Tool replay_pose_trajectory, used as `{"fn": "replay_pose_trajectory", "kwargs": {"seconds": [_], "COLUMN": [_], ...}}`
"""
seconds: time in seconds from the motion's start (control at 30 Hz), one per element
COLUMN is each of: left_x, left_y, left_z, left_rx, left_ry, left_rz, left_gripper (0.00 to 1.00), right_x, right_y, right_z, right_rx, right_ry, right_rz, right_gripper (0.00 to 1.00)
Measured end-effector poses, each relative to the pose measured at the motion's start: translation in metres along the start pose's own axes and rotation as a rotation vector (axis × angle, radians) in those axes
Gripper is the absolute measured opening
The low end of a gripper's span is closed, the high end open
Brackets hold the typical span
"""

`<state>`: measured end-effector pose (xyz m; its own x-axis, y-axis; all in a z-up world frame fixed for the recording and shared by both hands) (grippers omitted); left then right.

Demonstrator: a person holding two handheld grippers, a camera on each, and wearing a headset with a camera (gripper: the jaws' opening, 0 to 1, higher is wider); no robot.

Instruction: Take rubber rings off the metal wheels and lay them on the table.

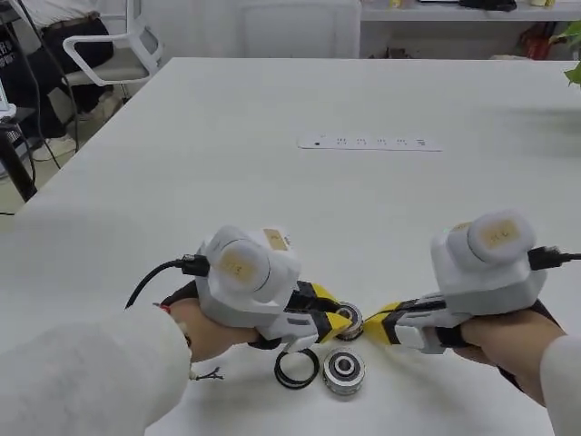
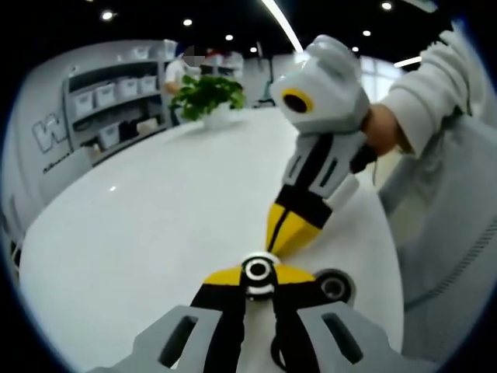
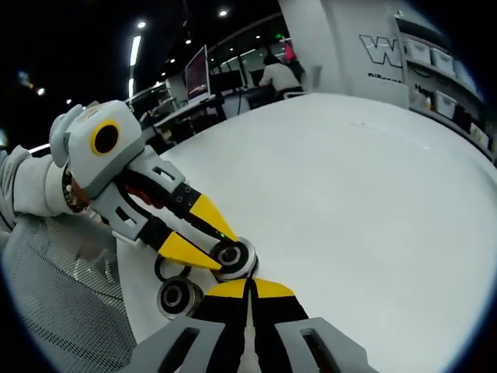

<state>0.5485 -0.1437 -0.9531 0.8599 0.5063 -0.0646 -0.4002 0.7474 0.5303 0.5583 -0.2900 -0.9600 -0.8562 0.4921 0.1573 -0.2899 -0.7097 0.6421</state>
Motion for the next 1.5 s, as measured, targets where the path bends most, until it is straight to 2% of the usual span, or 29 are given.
{"fn": "replay_pose_trajectory", "kwargs": {"seconds": [0.13,0.27,0.33,0.37,0.63,1.27,1.5], "left_x": [0.0,0.0,0.0,0.0,-0.001,0.0,0.0], "left_y": [0.0,0.0,0.0,0.0,0.0,-0.001,-0.001], "left_z": [0.0,0.0,0.0,0.0,0.0,0.0,0.0], "left_rx": [0.0,0.0,0.0,0.0,0.003,0.0,-0.004], "left_ry": [-0.003,-0.002,-0.003,-0.003,-0.027,-0.026,-0.017], "left_rz": [0.001,0.002,0.004,0.004,0.008,0.008,0.012], "left_gripper": [0.14,0.13,0.13,0.13,0.13,0.13,0.14], "right_x": [-0.002,-0.002,0.0,-0.001,0.004,0.008,0.008], "right_y": [0.003,0.004,0.005,0.005,0.004,0.002,0.002], "right_z": [0.001,0.001,0.007,0.004,0.005,0.015,0.014], "right_rx": [-0.028,-0.04,-0.09,-0.068,-0.06,-0.081,-0.078], "right_ry": [-0.066,-0.095,-0.158,-0.153,-0.13,-0.133,-0.112], "right_rz": [0.006,0.01,0.025,0.026,0.02,0.051,0.043], "right_gripper": [0.0,0.0,0.0,0.0,0.0,0.0,0.0]}}
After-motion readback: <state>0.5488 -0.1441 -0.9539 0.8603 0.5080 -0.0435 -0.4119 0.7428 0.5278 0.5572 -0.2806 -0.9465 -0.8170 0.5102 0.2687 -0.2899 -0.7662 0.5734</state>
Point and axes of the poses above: the centre of the closed fingertips' face, and the gripper's own axes: y roughly backward along the fingers, x roughly to its left, z roughly out of its top, the point moved 9 cm from there along y, roughly backward along the fingers, and after that the axes turned 8 degrees about y, right-handed, at the moved point
